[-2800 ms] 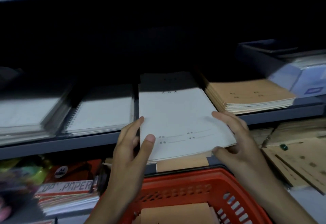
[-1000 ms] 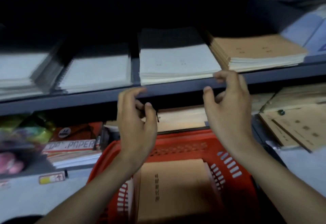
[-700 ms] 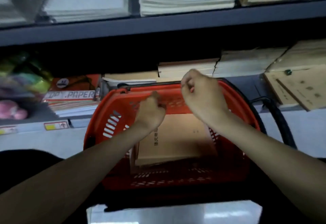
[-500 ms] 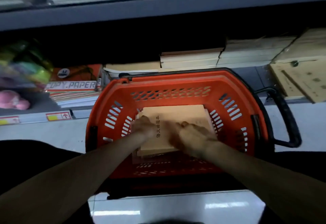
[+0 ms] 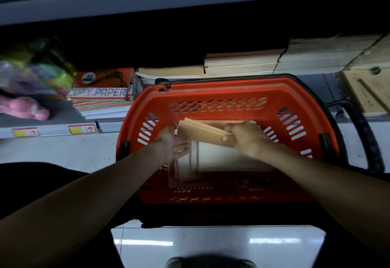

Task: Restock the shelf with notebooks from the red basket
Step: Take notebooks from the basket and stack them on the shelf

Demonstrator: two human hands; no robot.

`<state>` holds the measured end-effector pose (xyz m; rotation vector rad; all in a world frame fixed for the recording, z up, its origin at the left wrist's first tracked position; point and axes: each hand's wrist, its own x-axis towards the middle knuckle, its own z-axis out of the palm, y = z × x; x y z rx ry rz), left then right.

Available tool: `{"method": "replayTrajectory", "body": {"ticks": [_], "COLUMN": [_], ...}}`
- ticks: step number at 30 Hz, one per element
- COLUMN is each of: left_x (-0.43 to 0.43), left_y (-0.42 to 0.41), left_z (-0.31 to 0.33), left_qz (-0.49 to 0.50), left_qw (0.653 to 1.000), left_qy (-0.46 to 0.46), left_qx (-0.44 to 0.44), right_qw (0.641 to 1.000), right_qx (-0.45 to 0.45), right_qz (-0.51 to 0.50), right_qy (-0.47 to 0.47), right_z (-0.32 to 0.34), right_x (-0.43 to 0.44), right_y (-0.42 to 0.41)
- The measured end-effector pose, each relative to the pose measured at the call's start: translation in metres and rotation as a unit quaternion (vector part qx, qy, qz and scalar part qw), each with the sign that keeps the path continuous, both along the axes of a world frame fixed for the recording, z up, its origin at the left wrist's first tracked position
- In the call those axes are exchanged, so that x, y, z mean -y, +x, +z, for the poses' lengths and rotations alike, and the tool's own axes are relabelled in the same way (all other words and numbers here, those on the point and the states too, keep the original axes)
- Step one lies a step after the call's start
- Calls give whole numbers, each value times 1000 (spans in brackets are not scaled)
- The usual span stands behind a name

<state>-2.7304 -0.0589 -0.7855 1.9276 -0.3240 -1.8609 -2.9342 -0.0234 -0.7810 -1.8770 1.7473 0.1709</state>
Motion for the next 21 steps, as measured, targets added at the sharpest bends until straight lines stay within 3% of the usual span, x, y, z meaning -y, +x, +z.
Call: {"method": "replayTrajectory", "body": {"ticks": [4, 6, 9, 13, 17, 21], "left_x": [-18, -25, -35, -48, -54, -59], "left_y": [-12, -18, -24, -27, -33, -33], "left_z": [3, 0, -1, -6, 6, 17], "left_qz": [67, 80, 15, -15, -42, -61], "left_qw": [994, 992, 993, 994, 990, 985], "left_qy": [-1, -27, -37, -80, -111, -161], "left_qx": [-83, -91, -109, -66, -71, 10], "right_qw": [987, 981, 977, 976, 937, 912], "right_qx": [122, 154, 185, 183, 249, 291], "right_qz": [-101, -105, -61, -33, -106, -130], "right_qy": [28, 51, 90, 115, 220, 259], "right_z": [-8, -12, -17, -14, 1, 9], "right_x": [4, -1, -9, -12, -9, -18], "right_y": [-3, 0, 6, 19, 8, 11]}}
